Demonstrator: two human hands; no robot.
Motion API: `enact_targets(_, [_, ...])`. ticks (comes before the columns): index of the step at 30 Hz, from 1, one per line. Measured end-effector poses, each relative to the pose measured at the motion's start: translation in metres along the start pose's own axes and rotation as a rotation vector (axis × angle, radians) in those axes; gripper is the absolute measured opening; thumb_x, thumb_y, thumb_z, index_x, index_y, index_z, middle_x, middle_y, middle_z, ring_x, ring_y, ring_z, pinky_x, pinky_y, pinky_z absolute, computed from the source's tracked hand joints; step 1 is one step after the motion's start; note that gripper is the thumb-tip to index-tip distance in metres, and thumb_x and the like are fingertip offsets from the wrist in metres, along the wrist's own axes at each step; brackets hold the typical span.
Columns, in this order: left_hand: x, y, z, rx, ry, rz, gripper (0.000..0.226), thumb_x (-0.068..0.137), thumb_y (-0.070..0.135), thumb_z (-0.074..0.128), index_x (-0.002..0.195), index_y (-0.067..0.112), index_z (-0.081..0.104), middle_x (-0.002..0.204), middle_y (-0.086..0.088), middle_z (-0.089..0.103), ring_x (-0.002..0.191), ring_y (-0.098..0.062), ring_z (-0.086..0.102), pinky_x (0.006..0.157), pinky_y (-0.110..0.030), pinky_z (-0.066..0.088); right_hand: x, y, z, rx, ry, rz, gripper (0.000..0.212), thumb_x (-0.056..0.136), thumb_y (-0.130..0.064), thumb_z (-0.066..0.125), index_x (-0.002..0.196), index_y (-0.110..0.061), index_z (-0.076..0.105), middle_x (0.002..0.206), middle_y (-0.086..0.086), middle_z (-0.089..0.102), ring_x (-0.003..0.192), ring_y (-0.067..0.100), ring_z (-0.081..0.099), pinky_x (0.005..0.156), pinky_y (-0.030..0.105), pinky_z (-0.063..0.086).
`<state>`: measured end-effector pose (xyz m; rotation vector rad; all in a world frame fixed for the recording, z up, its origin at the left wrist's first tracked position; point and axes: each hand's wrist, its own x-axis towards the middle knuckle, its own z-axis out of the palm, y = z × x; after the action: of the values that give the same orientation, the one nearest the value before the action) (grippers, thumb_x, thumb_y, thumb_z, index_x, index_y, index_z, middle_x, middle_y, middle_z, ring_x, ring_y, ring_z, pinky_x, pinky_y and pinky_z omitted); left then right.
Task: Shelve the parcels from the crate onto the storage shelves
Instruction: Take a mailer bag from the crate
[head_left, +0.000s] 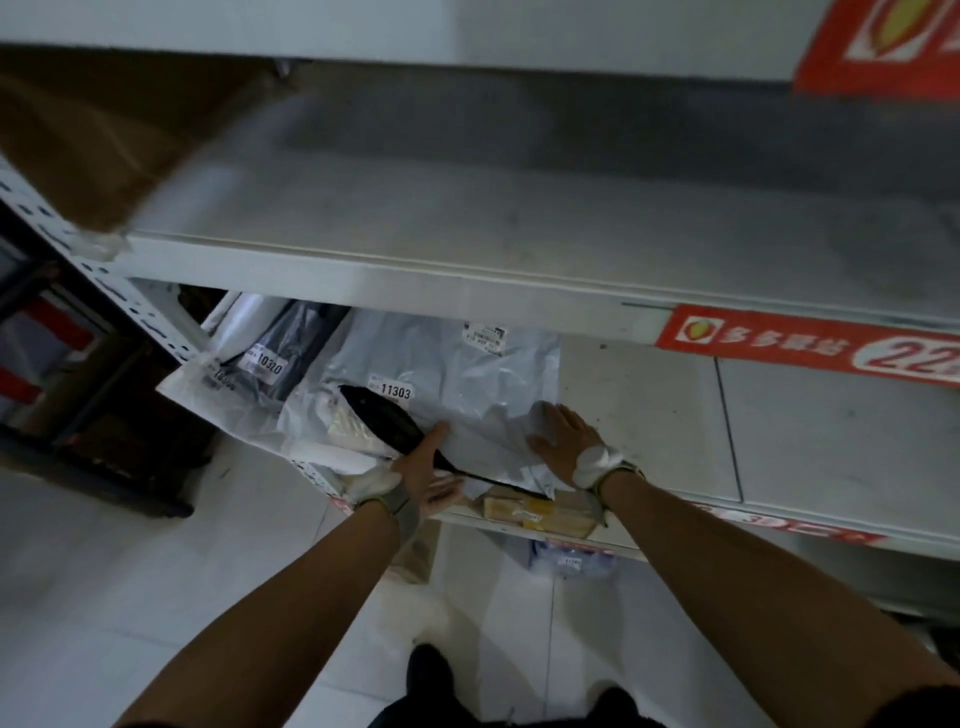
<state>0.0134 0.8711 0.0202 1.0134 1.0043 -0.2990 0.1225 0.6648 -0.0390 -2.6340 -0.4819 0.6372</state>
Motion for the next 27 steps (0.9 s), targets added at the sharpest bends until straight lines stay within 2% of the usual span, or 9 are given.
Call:
enact_targets(2, [-0.017,-0.014,0.014,0.149,-0.041,-0.058,0.041,0.082,0.055,0.070,0.087,0.017,0.056,0.053,-0.005,0.064,0.072,-0.024,0.055,0.063,-0.034,0.048,-0.013,0.018,-0.002,0.029,-0.013,-0.001,0.072,0.099,-0.054,0.041,0.158,-0.022,0.014,0.164,0.005,0.019,0.149,0.025,0.022,0.121,0.036,0.021])
enact_targets(6, [-0.037,-0.049,0.067,0.505,-0.151,-0.166,0.053,0.083,0.066,0.061,0.101,0.016,0.061,0.101,-0.008,0.068,0.101,-0.028,0.066,0.086,-0.038,0.051,-0.040,0.054,-0.009,0.035,0.012,-0.004,0.067,0.102,-0.043,0.042,0.158,-0.017,0.017,0.162,0.008,0.023,0.146,0.028,0.028,0.119,0.034,0.025])
enact_targets(8, [-0.043,-0.064,0.097,0.670,-0.176,-0.180,0.052,0.087,0.062,0.058,0.109,0.016,0.062,0.110,-0.009,0.066,0.095,-0.026,0.066,0.076,-0.034,0.050,-0.055,0.072,-0.014,0.023,0.007,-0.004,0.065,0.103,-0.041,0.040,0.158,-0.016,0.016,0.163,0.010,0.022,0.146,0.029,0.028,0.119,0.035,0.025])
enact_targets(10, [-0.050,-0.077,0.125,0.911,-0.144,-0.018,0.041,0.092,0.053,0.058,0.108,0.015,0.062,0.111,-0.009,0.065,0.090,-0.023,0.064,0.068,-0.028,0.046,-0.070,0.093,-0.017,-0.006,0.040,-0.017,0.064,0.104,-0.041,0.040,0.158,-0.015,0.017,0.162,0.011,0.023,0.146,0.029,0.029,0.119,0.036,0.024])
enact_targets(13, [-0.050,-0.097,0.144,1.294,-0.098,0.474,0.033,0.096,0.035,0.060,0.118,0.012,0.065,0.120,-0.009,0.065,0.108,-0.021,0.060,0.080,-0.017,0.038,-0.093,0.122,-0.020,-0.046,0.082,-0.044,0.069,0.101,-0.052,0.034,0.157,-0.017,0.016,0.162,0.010,0.022,0.149,0.026,0.023,0.122,0.040,0.016])
enact_targets(15, [-0.053,-0.112,0.156,1.325,-0.095,0.663,0.033,0.093,0.030,0.064,0.121,0.014,0.064,0.123,-0.007,0.066,0.115,-0.022,0.060,0.085,-0.014,0.036,-0.110,0.147,-0.021,-0.090,0.116,-0.060,0.079,0.094,-0.064,0.021,0.158,-0.018,0.014,0.163,0.008,0.019,0.150,0.025,0.019,0.123,0.041,0.011])
enact_targets(19, [-0.059,-0.136,0.175,1.325,-0.039,0.695,0.045,0.083,0.041,0.069,0.119,0.020,0.054,0.108,0.003,0.066,0.098,-0.017,0.064,0.085,-0.028,0.051,-0.150,0.189,-0.025,-0.172,0.145,-0.018,0.076,0.098,-0.063,0.026,0.158,-0.020,0.010,0.166,0.006,0.010,0.153,0.025,0.008,0.123,0.047,0.003])
enact_targets(23, [-0.060,-0.147,0.183,1.494,-0.015,0.706,0.086,0.080,0.060,0.063,0.148,0.019,0.030,0.140,-0.006,0.054,0.123,-0.025,0.056,0.099,-0.040,0.049,-0.175,0.207,-0.029,-0.208,0.154,0.073,0.078,0.097,-0.066,0.027,0.159,-0.022,0.007,0.166,0.006,0.005,0.153,0.025,0.004,0.123,0.052,0.001])
enact_targets(27, [-0.072,-0.150,0.186,1.613,-0.021,0.806,0.085,0.085,0.050,0.066,0.153,0.017,0.026,0.148,-0.008,0.047,0.131,-0.027,0.049,0.105,-0.036,0.044,-0.200,0.207,-0.037,-0.212,0.165,0.125,0.079,0.096,-0.067,0.027,0.159,-0.023,0.006,0.166,0.006,0.004,0.153,0.026,0.003,0.123,0.052,0.001])
